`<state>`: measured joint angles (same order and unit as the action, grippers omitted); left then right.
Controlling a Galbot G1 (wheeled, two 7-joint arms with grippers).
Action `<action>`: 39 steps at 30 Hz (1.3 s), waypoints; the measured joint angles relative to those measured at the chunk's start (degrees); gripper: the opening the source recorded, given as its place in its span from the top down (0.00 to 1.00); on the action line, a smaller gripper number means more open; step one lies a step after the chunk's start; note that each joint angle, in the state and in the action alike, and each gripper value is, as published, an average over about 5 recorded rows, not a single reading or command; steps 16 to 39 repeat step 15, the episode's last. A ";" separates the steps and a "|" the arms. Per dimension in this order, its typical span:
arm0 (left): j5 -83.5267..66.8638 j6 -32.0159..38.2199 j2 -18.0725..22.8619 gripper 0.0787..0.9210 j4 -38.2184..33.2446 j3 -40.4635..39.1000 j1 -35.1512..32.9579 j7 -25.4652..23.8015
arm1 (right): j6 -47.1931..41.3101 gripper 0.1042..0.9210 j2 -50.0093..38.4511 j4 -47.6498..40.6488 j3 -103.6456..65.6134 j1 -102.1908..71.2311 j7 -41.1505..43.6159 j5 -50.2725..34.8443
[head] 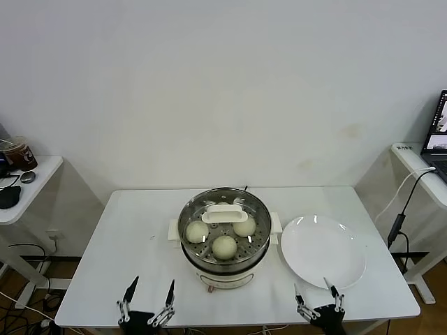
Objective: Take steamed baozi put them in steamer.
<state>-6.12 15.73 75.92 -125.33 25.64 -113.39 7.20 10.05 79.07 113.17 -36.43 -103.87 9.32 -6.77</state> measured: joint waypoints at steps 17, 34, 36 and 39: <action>-4.96 4.91 0.51 0.12 6.06 4.14 -3.21 -1.94 | -0.57 0.12 -0.64 0.61 1.94 -1.70 -0.28 -1.49; -4.96 4.91 0.51 0.12 6.06 4.14 -3.21 -1.94 | -0.57 0.12 -0.64 0.61 1.94 -1.70 -0.28 -1.49; -4.96 4.91 0.51 0.12 6.06 4.14 -3.21 -1.94 | -0.57 0.12 -0.64 0.61 1.94 -1.70 -0.28 -1.49; -4.96 4.91 0.51 0.12 6.06 4.14 -3.21 -1.94 | -0.57 0.12 -0.64 0.61 1.94 -1.70 -0.28 -1.49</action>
